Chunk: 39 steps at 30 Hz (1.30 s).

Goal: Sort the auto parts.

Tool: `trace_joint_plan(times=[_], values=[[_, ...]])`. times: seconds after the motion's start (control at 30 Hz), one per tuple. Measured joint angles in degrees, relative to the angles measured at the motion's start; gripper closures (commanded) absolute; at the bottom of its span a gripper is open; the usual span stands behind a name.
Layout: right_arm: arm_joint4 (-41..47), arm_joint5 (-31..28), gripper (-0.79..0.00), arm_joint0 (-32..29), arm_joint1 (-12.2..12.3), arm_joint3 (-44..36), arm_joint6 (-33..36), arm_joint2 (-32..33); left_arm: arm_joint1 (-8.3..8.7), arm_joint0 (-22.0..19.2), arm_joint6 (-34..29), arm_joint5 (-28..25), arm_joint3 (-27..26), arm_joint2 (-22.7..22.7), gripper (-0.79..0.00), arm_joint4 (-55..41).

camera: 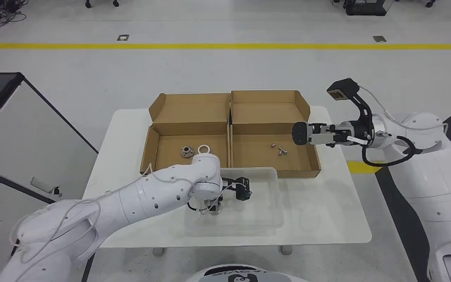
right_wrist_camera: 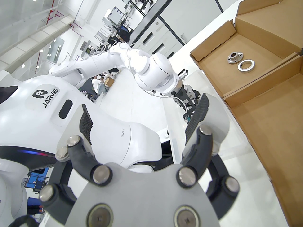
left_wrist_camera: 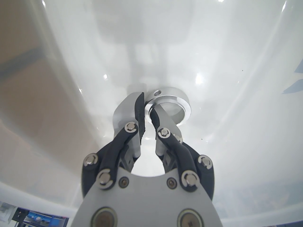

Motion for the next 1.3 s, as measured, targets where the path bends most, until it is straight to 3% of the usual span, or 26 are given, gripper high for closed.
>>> trace_joint_plan(times=[0.17,0.3,0.53,0.77,1.1,1.2,1.3], values=[[0.0,0.0,-0.785,0.0,0.0,0.0,0.0,0.0,0.57,-2.12,-1.31,1.29,-2.09,-0.77,0.0,-1.92],[0.0,0.0,-0.785,0.0,0.0,0.0,0.0,0.0,2.09,-4.0,-3.75,3.72,-7.12,-3.29,0.0,-3.26],[0.0,0.0,-0.785,0.0,0.0,0.0,0.0,0.0,6.83,-8.67,-8.8,8.77,-20.66,-7.44,0.0,-6.43],[0.0,0.0,-0.785,0.0,0.0,0.0,0.0,0.0,10.85,-11.15,-9.47,9.46,-29.15,-11.18,0.0,-8.91],[0.0,0.0,-0.785,0.0,0.0,0.0,0.0,0.0,11.04,-9.96,-7.55,9.66,-27.33,-11.73,0.0,-9.31],[0.0,0.0,-0.785,0.0,0.0,0.0,0.0,0.0,12.33,-8.06,-2.41,10.86,-24.53,-15.36,0.0,-10.01],[0.0,0.0,-0.785,0.0,0.0,0.0,0.0,0.0,14.71,-5.25,0.15,11.01,-24.19,-20.79,0.0,-11.39]])
